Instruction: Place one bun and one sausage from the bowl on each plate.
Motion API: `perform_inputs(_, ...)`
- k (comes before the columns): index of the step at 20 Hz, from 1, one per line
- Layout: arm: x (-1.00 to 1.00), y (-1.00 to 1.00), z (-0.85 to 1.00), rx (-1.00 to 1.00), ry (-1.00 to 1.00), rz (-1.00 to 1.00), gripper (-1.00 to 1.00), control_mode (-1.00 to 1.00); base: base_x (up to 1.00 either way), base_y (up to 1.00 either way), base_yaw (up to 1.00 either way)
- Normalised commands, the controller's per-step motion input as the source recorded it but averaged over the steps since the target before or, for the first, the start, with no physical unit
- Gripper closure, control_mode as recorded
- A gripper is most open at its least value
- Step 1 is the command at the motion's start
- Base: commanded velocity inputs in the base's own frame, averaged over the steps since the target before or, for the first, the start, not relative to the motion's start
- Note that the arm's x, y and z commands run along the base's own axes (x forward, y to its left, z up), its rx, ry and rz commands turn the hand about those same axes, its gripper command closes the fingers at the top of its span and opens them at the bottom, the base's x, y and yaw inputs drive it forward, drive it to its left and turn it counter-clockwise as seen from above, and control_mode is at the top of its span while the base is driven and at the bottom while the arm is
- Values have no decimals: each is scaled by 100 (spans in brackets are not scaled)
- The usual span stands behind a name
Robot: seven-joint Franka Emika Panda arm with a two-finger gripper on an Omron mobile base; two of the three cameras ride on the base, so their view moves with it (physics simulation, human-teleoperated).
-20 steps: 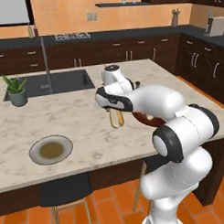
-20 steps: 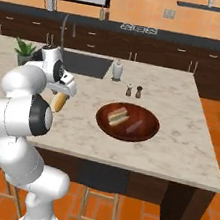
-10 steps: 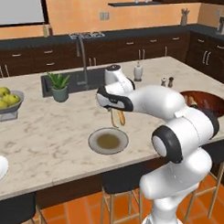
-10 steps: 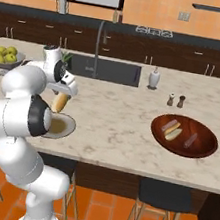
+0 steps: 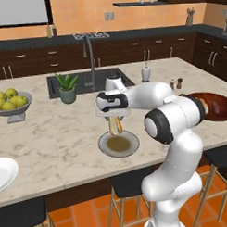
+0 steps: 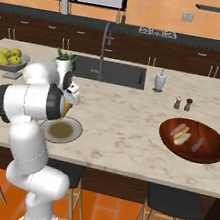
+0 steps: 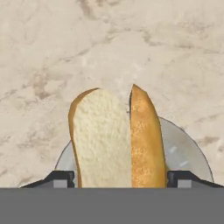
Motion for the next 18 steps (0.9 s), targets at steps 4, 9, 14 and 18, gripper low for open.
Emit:
perform_inputs(4,27,14,-97,8,43,-4,100,-100,0,0,0)
perform_inputs(9,-20,33,-50,0,11,0,100,-100,0,0,0)
perform_inputs(14,-9,18,-62,-1,14,-3,100,-100,0,0,0)
perform_inputs(18,-65,0,-20,0,1,-1,100,-100,0,0,0)
